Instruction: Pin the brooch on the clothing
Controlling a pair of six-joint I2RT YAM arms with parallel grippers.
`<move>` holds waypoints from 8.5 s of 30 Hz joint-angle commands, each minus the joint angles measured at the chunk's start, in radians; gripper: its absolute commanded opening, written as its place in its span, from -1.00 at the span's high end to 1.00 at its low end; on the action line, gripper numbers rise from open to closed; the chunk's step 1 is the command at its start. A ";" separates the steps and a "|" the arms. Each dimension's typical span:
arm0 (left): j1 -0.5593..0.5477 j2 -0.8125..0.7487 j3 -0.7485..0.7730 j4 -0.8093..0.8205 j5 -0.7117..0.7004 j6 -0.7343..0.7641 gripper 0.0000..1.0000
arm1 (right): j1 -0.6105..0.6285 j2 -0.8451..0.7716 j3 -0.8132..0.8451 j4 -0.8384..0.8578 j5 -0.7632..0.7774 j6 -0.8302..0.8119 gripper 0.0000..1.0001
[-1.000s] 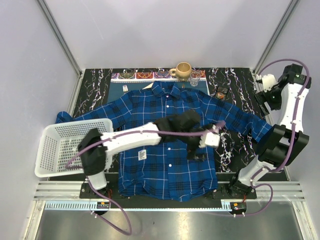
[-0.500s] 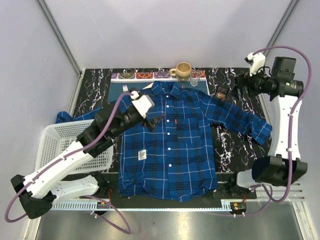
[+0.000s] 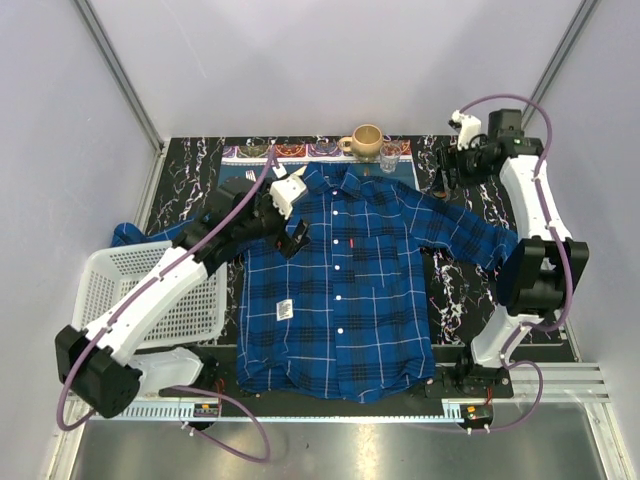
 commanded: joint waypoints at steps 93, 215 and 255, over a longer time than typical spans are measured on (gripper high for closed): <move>0.244 0.377 0.192 -0.043 0.227 -0.216 -0.79 | -0.217 0.503 -0.327 1.131 -0.093 1.142 0.30; -0.097 -0.056 0.001 0.518 0.165 -0.283 0.64 | 0.254 -0.399 -0.417 1.047 -0.662 0.759 -0.51; -0.224 0.081 -0.340 -0.170 0.322 1.061 0.37 | 0.283 -0.270 -0.548 0.213 -0.399 0.228 -0.54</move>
